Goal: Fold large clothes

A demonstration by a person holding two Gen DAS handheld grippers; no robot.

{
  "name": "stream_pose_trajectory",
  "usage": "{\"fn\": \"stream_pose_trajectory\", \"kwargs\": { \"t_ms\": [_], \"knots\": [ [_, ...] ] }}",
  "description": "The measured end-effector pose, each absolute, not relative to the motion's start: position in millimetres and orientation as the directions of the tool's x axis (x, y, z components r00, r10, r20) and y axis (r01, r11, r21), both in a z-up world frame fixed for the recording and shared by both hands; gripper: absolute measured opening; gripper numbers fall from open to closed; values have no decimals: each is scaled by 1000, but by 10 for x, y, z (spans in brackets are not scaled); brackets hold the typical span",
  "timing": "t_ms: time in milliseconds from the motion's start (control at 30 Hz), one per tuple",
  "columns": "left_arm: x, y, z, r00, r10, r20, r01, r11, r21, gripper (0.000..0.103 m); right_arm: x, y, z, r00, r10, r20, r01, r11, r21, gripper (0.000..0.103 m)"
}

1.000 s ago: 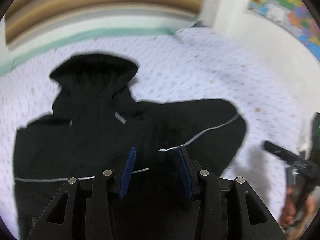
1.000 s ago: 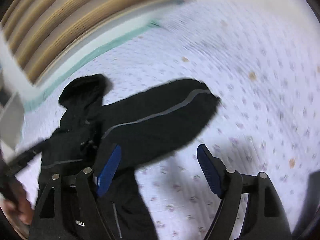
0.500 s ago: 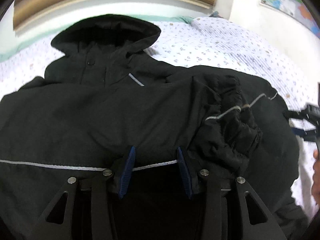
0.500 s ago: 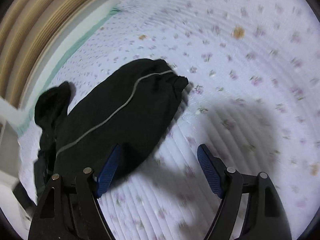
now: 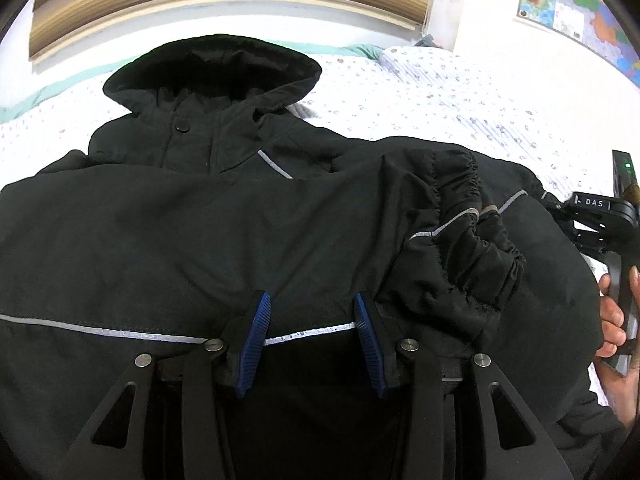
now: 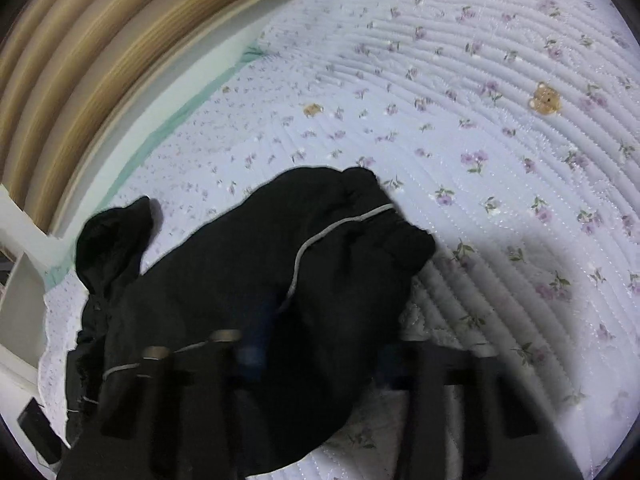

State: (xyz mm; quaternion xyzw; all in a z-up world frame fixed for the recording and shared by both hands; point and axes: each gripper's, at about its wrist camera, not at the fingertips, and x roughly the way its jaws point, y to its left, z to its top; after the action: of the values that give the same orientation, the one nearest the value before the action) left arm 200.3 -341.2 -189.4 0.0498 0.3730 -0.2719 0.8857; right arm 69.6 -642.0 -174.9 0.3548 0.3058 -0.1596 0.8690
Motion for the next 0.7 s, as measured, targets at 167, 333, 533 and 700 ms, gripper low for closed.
{"fn": "stream_pose_trajectory", "kwargs": {
  "t_ms": [167,333,533,700],
  "knots": [
    [1990,-3407,-1897,576,-442,-688,517,848,-112,45,521,-6376,-1480,763,-153,-628,517,728,450,20],
    [1996,-3426,-1877,574,-427,-699,513,853,-99,45,251,-6275,-1018,746,-291,-598,541,789,290,19],
    [1947,-3425,-1606,523,-473,-709,524,835,-170,45,-182,-6268,-528,659,-540,-524,643,765,20,17],
    [1904,-3584,-1482,480,-516,-710,559,803,-206,46,-589,-6681,-402,558,-664,-498,750,660,-39,16]
  ]
}}
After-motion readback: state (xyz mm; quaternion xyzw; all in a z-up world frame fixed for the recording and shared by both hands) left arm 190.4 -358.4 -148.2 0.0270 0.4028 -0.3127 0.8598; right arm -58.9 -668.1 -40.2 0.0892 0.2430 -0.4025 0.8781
